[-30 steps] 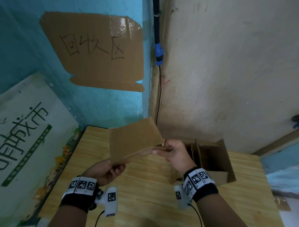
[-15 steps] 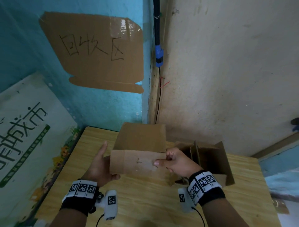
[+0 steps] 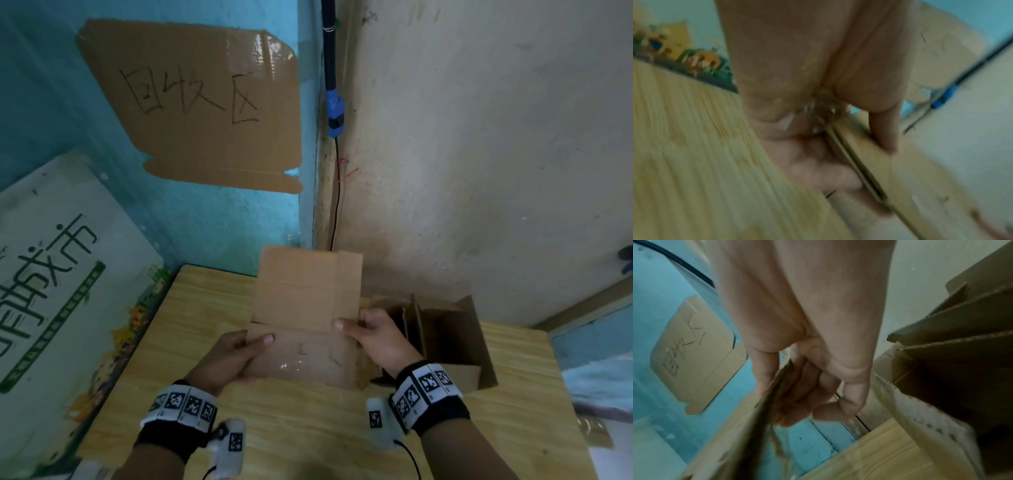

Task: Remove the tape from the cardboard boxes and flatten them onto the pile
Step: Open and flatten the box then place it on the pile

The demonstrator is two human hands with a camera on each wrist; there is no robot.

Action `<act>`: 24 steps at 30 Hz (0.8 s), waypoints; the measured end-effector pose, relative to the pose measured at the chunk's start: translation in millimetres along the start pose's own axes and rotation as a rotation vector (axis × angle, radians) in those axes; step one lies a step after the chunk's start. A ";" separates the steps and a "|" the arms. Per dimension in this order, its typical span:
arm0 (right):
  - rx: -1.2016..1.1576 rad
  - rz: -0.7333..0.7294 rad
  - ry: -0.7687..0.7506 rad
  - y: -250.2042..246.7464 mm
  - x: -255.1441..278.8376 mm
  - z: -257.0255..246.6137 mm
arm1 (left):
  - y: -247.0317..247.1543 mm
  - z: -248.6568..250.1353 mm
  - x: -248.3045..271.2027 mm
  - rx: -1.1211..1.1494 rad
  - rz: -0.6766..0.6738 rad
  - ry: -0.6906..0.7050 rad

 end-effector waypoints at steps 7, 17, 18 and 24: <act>-0.071 0.026 0.026 11.0 -12.8 17.1 | -19.9 -35.4 7.9 0.101 0.006 -0.119; -0.223 0.128 0.167 33.0 -54.7 60.2 | -52.1 -29.2 -11.5 -0.199 0.349 -0.068; -0.245 0.135 0.175 34.4 -56.9 62.2 | -52.8 -24.5 -11.5 -0.280 0.365 -0.050; -0.293 0.083 0.277 52.3 -79.7 73.8 | -39.0 -5.6 -19.2 -0.732 0.433 0.015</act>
Point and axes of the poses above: each hand's wrist, its own x-axis away from the middle knuckle, its own y-axis out of the palm, z = x × y, the point moved 9 cm from there along -x, towards the middle knuckle, and after that the axes turned 15 degrees about -z, right-handed, at the moved point
